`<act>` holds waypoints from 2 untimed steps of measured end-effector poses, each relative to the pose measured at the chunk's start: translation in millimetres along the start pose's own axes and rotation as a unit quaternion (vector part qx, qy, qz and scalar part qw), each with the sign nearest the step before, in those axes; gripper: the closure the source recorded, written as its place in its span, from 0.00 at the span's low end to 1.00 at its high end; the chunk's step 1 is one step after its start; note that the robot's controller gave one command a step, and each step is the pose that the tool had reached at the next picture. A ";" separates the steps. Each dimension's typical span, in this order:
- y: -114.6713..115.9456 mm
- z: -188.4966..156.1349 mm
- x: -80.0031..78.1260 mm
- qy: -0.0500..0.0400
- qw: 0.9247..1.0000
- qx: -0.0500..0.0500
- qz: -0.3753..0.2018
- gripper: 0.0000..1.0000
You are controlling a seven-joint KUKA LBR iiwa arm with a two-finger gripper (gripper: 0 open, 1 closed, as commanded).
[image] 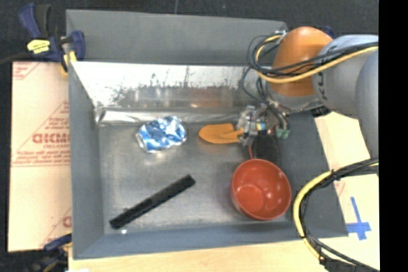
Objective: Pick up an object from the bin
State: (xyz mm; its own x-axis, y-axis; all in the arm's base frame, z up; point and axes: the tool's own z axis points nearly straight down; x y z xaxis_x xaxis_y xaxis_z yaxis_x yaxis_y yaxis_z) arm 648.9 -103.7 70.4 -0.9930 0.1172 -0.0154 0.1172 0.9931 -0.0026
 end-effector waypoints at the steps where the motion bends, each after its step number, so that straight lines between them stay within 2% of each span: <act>1: 0.0 0.0 0.0 0.000 1.000 0.000 0.000 1.00; 2: 0.0 0.0 0.0 0.000 1.000 0.000 0.000 1.00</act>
Offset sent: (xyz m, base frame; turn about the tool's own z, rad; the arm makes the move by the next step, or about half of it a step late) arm 0.0000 0.0000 0.0000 0.0000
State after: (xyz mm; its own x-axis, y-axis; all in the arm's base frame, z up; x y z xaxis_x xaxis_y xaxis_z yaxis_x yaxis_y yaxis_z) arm 648.9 -103.7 70.4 -0.9930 0.1169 -0.0154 0.1169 0.9931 -0.0026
